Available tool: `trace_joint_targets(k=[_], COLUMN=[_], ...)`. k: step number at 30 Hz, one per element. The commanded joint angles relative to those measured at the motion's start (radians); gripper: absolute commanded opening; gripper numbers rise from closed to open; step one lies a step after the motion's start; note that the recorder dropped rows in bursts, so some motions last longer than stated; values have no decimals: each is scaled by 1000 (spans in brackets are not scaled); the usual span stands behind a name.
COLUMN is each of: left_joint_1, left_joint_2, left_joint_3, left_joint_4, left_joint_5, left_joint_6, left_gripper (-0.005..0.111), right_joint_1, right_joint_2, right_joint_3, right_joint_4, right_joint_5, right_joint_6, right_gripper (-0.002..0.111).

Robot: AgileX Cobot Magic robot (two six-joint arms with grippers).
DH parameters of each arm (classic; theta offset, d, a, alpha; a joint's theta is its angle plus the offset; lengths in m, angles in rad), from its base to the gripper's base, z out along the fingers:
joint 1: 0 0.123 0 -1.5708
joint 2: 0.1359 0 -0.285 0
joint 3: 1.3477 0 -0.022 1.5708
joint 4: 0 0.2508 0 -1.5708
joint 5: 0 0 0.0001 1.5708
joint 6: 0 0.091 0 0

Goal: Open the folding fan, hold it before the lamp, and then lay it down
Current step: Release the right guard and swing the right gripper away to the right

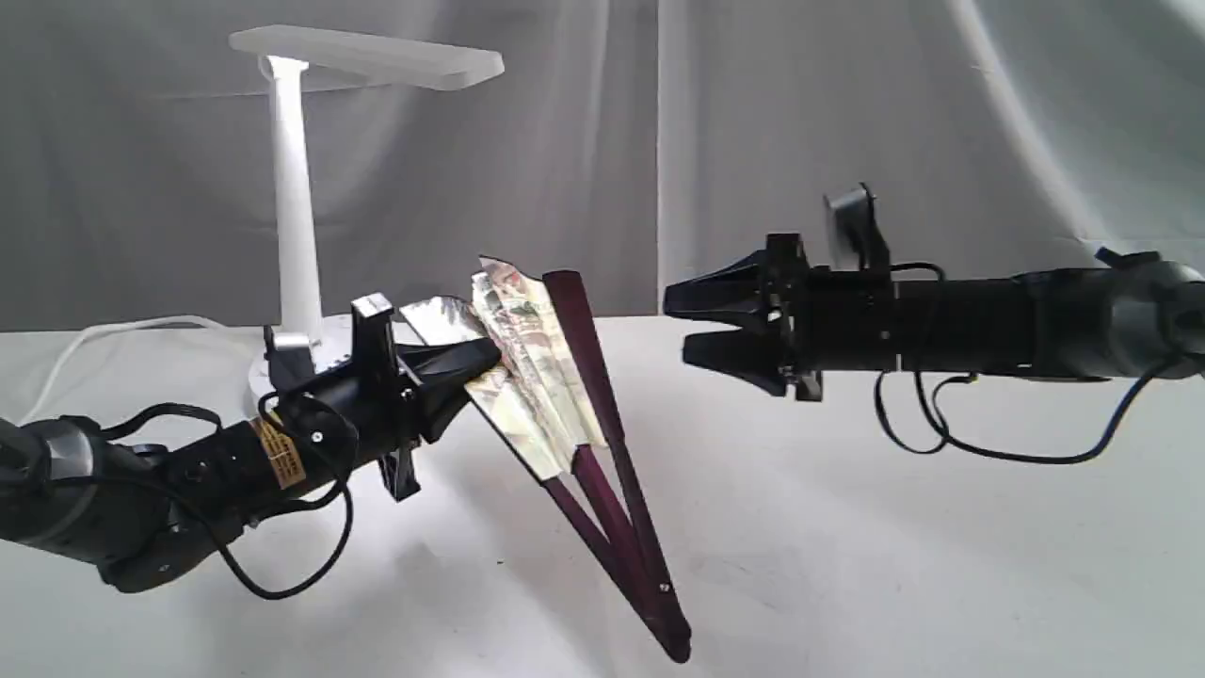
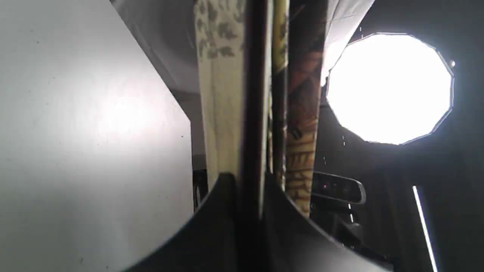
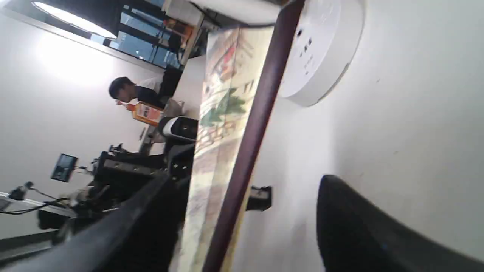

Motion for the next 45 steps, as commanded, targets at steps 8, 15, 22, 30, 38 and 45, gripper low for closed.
trace_joint_targets(k=[8, 15, 22, 30, 38, 45], left_joint_1=[-3, -3, -3, -3, -3, -3], left_joint_2=[0, 0, 0, 0, 0, 0], left_joint_3=[-1, -1, -1, -1, -1, -1], left_joint_4=[143, 189, 204, 220, 219, 230], left_joint_5=[-23, -23, -23, -23, -23, -23], left_joint_6=[-61, -79, -83, -86, -84, -84], left_gripper=[0, 0, 0, 0, 0, 0], right_joint_1=[-65, -12, -10, 55, 41, 43], right_joint_2=[-44, -153, -239, -268, -340, -340], right_joint_3=[3, 3, 3, 67, 613, 943], right_joint_4=[-207, -1000, -1781, -2124, -1992, -1941], right_joint_5=[-232, -788, -851, -879, -1971, -2435], right_joint_6=[-436, 221, 1176, 1512, 1530, 1586], right_gripper=[0, 0, 0, 0, 0, 0])
